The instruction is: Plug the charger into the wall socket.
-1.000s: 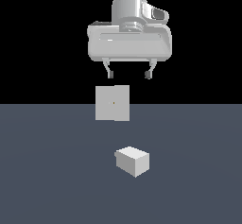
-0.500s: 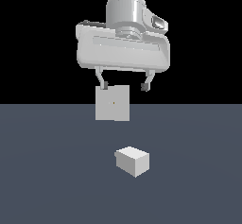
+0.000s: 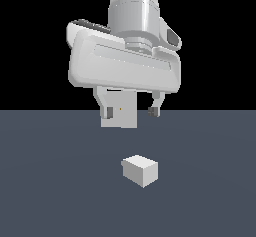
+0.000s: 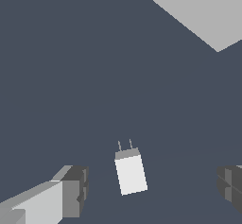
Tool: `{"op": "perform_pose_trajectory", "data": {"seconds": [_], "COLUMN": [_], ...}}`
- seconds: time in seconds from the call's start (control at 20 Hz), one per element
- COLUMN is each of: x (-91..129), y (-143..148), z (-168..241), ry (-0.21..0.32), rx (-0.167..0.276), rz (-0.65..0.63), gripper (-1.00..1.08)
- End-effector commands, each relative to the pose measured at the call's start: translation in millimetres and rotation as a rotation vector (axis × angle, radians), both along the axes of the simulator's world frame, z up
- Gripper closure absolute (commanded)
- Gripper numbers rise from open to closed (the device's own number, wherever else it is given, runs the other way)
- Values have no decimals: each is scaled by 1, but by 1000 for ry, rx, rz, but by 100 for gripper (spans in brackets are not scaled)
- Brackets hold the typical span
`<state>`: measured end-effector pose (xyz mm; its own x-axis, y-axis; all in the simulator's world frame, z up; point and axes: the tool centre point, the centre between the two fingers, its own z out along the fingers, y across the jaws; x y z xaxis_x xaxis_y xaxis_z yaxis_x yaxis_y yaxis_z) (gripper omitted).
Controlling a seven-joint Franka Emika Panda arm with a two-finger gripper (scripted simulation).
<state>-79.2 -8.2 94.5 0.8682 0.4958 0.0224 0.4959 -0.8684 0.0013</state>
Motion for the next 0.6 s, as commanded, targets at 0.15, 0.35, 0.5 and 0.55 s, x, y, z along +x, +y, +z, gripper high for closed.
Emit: {"op": "perform_pose_trajectory", "data": {"seconds": [0.15,0.35,0.5,0.55], "x": [-19,-27,-31,-32], "y": [-3,-6,-7,-8], "z": [-17,-26,-30,-31], "ry": [2,3,4,4], "rx": [0,0,-1,-1], "rz": [112,166,191,197], "gripper": [-92,-92,-92,-92]}}
